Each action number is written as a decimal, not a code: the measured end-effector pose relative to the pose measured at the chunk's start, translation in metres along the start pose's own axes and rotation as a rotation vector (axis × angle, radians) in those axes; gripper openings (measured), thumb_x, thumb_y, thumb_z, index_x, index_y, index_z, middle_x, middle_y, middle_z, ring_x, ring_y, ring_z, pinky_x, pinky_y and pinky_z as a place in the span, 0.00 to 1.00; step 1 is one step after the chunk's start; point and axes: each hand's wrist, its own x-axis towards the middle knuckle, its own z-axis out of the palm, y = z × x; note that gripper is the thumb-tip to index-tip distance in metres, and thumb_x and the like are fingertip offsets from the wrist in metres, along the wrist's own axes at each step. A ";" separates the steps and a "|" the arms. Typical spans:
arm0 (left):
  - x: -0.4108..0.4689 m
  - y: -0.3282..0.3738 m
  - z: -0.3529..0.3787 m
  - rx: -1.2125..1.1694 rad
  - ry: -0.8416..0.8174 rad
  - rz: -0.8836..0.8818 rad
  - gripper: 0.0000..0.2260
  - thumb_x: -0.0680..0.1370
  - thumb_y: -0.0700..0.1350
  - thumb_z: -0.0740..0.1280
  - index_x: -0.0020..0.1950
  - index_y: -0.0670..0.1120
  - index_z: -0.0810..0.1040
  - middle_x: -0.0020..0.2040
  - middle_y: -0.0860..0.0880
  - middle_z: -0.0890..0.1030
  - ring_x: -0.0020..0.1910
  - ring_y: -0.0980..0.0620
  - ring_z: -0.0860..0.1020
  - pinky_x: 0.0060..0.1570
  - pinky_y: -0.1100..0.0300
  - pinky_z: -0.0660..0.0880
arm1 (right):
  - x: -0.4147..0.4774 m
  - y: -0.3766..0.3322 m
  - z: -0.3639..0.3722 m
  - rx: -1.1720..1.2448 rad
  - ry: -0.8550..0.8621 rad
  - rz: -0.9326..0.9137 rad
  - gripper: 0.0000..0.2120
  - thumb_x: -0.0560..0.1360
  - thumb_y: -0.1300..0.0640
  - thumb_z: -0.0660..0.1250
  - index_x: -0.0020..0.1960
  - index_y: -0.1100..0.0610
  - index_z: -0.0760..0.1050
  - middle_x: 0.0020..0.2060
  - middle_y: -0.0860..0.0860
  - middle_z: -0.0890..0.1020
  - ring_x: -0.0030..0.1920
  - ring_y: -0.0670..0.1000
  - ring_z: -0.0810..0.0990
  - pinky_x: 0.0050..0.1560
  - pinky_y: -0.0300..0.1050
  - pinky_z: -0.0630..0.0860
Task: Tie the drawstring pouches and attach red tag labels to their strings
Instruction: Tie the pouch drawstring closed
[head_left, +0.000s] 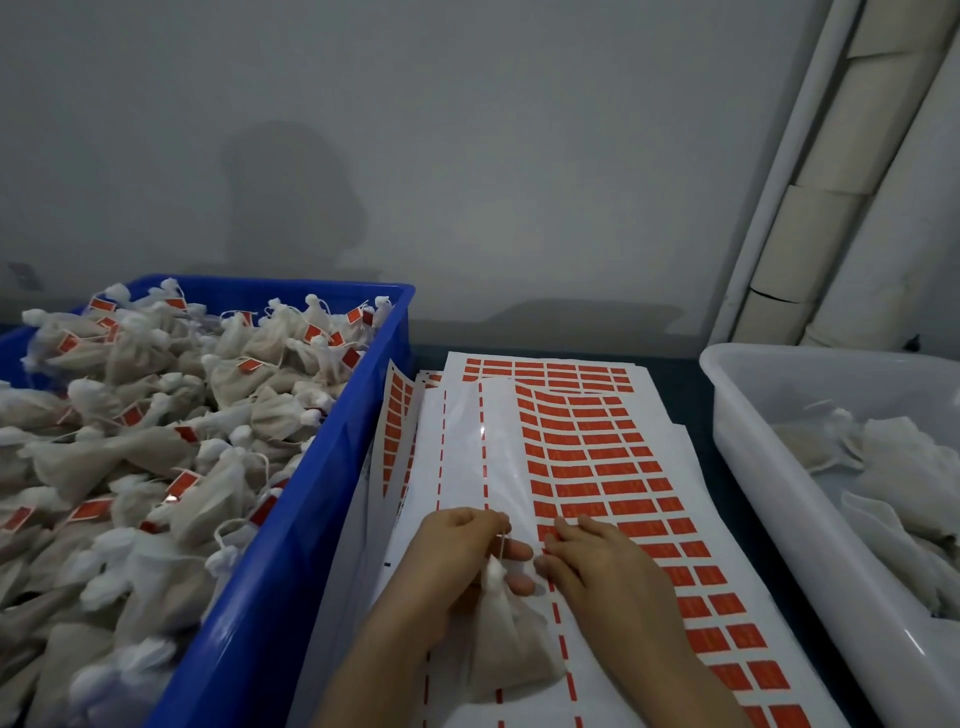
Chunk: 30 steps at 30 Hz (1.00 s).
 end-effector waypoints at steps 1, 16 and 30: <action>0.001 -0.001 0.000 0.001 0.004 -0.001 0.07 0.76 0.47 0.64 0.48 0.45 0.77 0.34 0.49 0.86 0.28 0.48 0.83 0.33 0.59 0.81 | 0.000 0.000 0.000 -0.017 0.003 -0.018 0.16 0.75 0.45 0.58 0.62 0.43 0.71 0.64 0.41 0.73 0.66 0.43 0.68 0.64 0.36 0.53; 0.000 0.000 0.000 0.007 0.010 -0.035 0.07 0.76 0.47 0.64 0.48 0.45 0.77 0.32 0.49 0.85 0.26 0.49 0.82 0.30 0.61 0.79 | 0.002 0.002 -0.003 -0.096 0.004 -0.067 0.16 0.75 0.45 0.59 0.62 0.45 0.71 0.62 0.43 0.75 0.63 0.44 0.73 0.63 0.41 0.68; 0.000 -0.002 0.000 0.043 0.015 -0.010 0.06 0.76 0.48 0.65 0.48 0.46 0.77 0.39 0.47 0.85 0.28 0.49 0.83 0.33 0.60 0.80 | -0.001 0.003 -0.011 0.161 -0.115 0.136 0.23 0.69 0.39 0.65 0.62 0.43 0.71 0.67 0.40 0.70 0.66 0.44 0.68 0.66 0.47 0.64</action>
